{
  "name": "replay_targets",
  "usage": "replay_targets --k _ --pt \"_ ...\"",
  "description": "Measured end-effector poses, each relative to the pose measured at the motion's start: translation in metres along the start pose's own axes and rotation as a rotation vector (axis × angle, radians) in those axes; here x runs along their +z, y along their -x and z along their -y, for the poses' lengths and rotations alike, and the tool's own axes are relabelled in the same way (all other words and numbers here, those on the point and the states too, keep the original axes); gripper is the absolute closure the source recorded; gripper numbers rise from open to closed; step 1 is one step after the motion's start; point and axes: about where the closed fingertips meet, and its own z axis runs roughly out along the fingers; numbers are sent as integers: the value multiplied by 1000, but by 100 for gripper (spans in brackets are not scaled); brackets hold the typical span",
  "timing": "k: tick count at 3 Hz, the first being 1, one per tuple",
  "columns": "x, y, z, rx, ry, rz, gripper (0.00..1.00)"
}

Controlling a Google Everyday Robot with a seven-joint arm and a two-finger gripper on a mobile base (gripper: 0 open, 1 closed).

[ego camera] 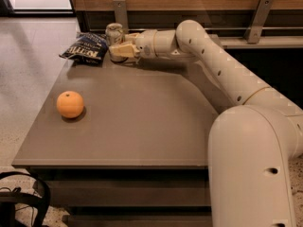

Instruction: Move 7up can near blue chip bag

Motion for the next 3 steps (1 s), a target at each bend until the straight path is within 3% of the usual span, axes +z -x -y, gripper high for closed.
replay_targets --k 1,3 --pt "1 -1 -1 5 0 -4 83" --pt "0 0 -1 5 0 -4 37"
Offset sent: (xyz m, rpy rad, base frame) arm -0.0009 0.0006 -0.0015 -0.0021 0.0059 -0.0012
